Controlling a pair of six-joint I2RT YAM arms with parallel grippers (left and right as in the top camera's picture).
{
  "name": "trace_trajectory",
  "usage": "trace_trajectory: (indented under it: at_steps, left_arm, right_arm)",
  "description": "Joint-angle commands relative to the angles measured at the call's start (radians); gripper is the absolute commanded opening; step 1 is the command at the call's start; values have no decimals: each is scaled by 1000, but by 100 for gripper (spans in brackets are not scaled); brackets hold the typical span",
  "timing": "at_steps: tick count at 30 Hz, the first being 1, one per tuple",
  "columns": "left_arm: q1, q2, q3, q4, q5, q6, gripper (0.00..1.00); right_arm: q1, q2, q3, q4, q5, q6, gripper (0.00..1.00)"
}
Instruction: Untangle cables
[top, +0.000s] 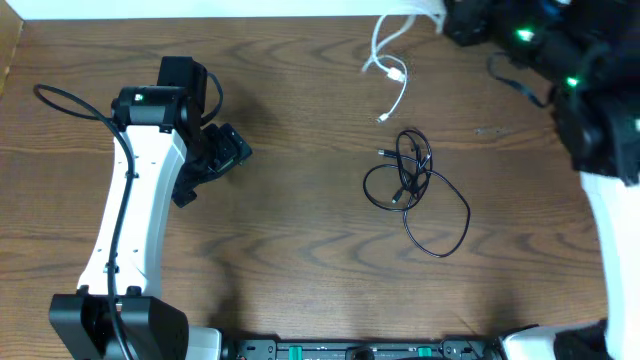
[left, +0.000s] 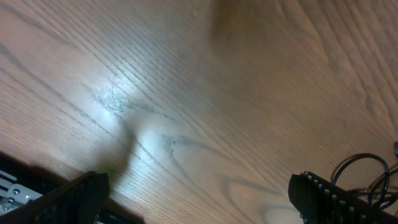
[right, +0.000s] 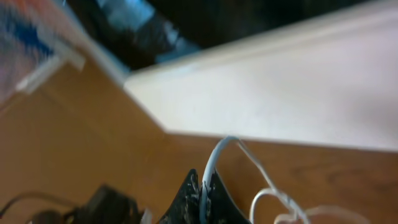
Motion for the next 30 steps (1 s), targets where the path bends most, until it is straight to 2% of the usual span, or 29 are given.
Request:
trace_trajectory:
  at_steps: [1, 5, 13, 15, 21, 29, 30]
  left_arm:
    - [3, 2, -6, 0, -6, -17, 98]
    - [3, 2, -6, 0, -6, -17, 98]
    - [4, 2, -6, -4, -20, -20, 98]
    - [8, 2, -6, -3, -21, -54, 98]
    - [34, 2, -6, 18, -21, -84, 98]
    - [40, 2, -6, 19, -21, -82, 98]
    - [40, 2, -6, 19, -21, -79, 98]
  right_arm:
    - [41, 79, 5, -5, -114, -10, 1]
    - [76, 157, 5, -10, -129, -9, 1]
    - [139, 310, 5, -23, -370, -10, 1]
    - [152, 335, 5, -50, -404, -10, 1]
    - [199, 366, 4, -94, -430, -72, 1]
    - [274, 367, 4, -54, -415, -130, 1]
    - [276, 367, 4, -58, -401, -133, 5]
